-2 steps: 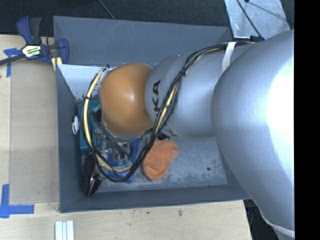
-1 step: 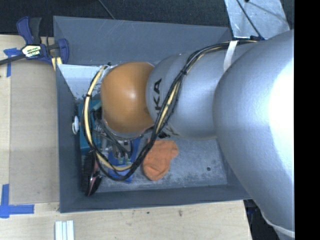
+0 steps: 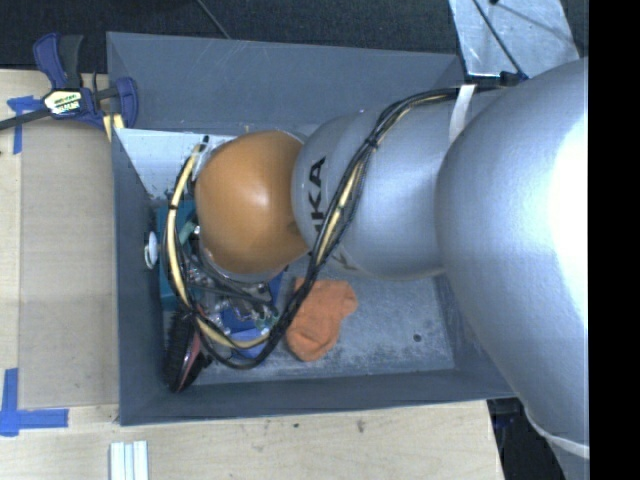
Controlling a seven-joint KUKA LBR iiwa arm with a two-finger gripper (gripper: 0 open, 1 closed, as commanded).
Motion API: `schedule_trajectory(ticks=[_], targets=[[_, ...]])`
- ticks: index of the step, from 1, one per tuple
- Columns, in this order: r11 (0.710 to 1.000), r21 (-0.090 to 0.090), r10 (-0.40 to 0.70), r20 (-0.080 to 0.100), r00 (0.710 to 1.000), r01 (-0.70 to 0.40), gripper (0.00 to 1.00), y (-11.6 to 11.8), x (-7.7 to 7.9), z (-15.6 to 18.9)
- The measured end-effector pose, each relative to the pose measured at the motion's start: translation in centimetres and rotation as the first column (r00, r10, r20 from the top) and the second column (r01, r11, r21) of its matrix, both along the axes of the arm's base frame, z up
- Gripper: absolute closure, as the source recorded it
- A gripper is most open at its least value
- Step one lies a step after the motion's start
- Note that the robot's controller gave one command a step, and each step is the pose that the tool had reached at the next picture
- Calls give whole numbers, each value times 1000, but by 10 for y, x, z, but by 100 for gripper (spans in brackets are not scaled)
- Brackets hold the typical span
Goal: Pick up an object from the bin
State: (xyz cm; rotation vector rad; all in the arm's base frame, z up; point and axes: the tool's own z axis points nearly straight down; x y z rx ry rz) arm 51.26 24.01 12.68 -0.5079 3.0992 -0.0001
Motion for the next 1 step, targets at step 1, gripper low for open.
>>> schedule_trajectory(ticks=[1], targets=[[974, 1, 225, 3, 974, -225, 0, 1, 1, -2]])
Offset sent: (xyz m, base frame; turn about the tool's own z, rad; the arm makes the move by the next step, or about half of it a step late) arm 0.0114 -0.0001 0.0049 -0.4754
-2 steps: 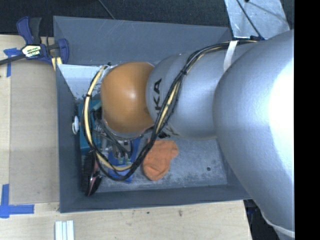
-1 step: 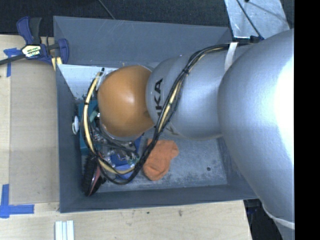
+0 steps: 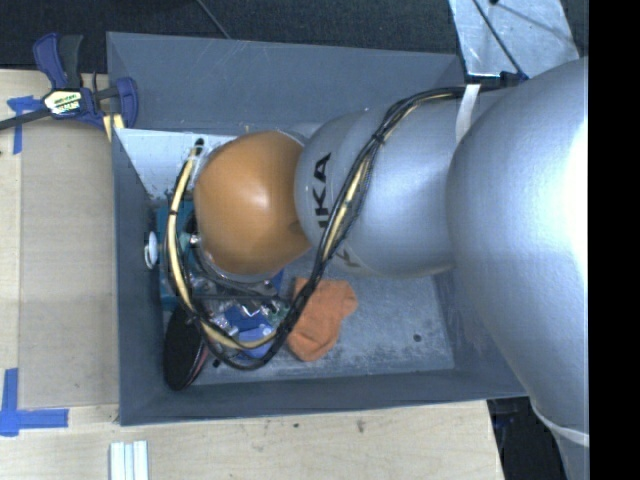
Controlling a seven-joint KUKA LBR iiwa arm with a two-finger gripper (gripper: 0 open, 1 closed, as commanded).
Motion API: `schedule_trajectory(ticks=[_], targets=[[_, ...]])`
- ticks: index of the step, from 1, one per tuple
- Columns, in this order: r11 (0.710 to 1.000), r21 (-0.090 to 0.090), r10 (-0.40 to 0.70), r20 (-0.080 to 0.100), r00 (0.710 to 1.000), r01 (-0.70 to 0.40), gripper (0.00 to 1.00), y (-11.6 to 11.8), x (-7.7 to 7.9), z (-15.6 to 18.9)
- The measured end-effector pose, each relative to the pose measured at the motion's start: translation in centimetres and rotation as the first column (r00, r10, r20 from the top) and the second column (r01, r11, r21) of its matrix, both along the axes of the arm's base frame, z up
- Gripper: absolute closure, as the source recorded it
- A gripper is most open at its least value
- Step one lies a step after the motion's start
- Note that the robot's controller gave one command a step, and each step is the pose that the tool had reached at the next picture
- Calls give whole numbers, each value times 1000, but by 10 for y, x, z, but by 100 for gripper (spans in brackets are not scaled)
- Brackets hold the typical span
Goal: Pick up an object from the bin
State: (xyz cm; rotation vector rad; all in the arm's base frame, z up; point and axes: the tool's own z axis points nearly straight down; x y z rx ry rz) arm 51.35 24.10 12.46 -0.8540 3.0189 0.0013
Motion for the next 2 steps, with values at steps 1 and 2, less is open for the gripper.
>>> schedule_trajectory(ticks=[1, 2], targets=[[969, 0, 246, 0, 969, -246, 0, -1, 11, 7], [897, -3, 442, 1, 897, -442, 0, 1, 2, -42]])
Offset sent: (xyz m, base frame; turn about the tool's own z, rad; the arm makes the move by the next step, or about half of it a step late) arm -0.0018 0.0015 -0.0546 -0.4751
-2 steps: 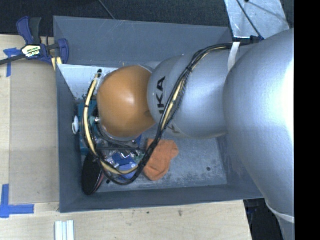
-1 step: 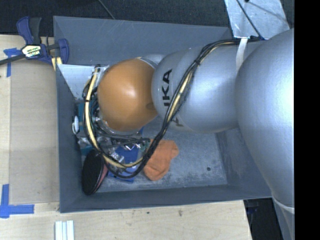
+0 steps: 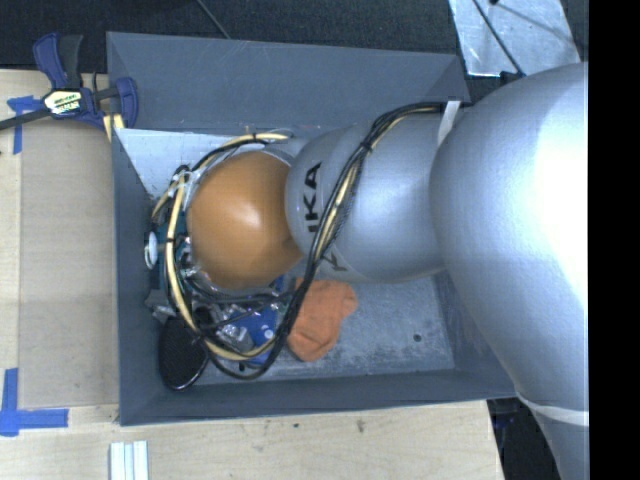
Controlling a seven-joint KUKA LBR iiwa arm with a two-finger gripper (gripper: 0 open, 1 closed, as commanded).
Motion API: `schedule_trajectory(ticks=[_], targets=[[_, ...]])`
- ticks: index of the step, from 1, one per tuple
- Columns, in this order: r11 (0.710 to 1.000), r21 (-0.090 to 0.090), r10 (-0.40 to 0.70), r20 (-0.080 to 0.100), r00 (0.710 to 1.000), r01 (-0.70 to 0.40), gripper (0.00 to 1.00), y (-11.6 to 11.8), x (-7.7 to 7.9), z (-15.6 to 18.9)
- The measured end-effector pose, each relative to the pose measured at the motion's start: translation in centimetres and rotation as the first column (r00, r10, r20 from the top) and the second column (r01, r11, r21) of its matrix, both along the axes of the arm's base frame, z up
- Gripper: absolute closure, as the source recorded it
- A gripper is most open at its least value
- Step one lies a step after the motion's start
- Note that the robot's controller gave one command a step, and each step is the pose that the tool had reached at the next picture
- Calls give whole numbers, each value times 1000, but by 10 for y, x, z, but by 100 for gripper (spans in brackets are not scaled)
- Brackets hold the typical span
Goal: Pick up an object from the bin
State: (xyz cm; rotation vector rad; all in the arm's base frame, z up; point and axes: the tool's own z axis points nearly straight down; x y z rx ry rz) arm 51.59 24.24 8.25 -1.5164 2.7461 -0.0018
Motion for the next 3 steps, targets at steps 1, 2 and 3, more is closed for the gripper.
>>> schedule_trajectory(ticks=[1, 2, 3], targets=[[973, -5, 231, -8, 973, -231, 100, -1, 8, -8], [973, -5, 231, -8, 973, -231, 100, -2, 8, -8], [973, -4, 231, -10, 973, -231, 100, -2, 7, -4]])
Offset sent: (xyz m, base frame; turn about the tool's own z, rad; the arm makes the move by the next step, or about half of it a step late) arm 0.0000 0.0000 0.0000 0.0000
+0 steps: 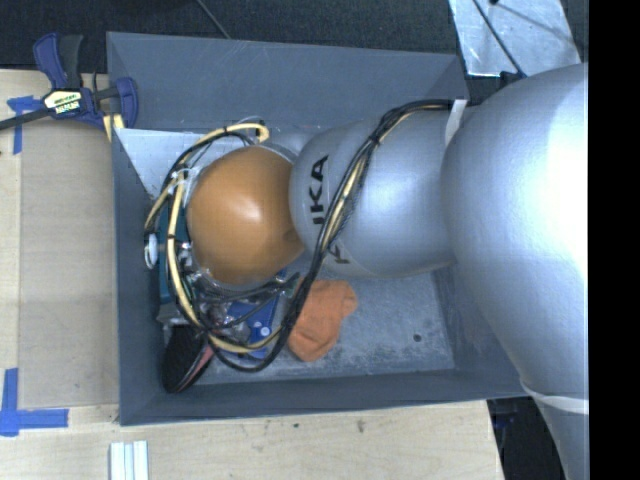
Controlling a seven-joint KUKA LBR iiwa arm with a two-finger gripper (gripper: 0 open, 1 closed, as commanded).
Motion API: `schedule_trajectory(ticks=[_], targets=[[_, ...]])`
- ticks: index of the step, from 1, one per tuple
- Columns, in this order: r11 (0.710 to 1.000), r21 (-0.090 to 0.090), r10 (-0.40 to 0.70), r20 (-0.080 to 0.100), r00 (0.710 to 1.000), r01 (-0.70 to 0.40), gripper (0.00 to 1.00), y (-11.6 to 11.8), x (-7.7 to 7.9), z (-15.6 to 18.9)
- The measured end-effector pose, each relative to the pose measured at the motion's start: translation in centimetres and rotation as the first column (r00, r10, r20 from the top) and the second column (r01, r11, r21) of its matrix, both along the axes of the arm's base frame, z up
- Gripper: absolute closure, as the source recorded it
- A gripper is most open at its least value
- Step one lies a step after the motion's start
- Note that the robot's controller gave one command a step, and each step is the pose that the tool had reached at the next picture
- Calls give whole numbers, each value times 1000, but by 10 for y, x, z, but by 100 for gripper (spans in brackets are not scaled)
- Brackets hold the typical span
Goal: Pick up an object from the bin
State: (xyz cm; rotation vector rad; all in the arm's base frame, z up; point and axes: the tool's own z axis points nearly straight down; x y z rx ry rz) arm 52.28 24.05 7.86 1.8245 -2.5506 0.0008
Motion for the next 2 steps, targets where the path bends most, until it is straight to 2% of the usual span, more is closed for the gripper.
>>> schedule_trajectory(ticks=[2], targets=[[1000, 6, 0, 6, 1000, 0, 100, 1, 0, 38]])
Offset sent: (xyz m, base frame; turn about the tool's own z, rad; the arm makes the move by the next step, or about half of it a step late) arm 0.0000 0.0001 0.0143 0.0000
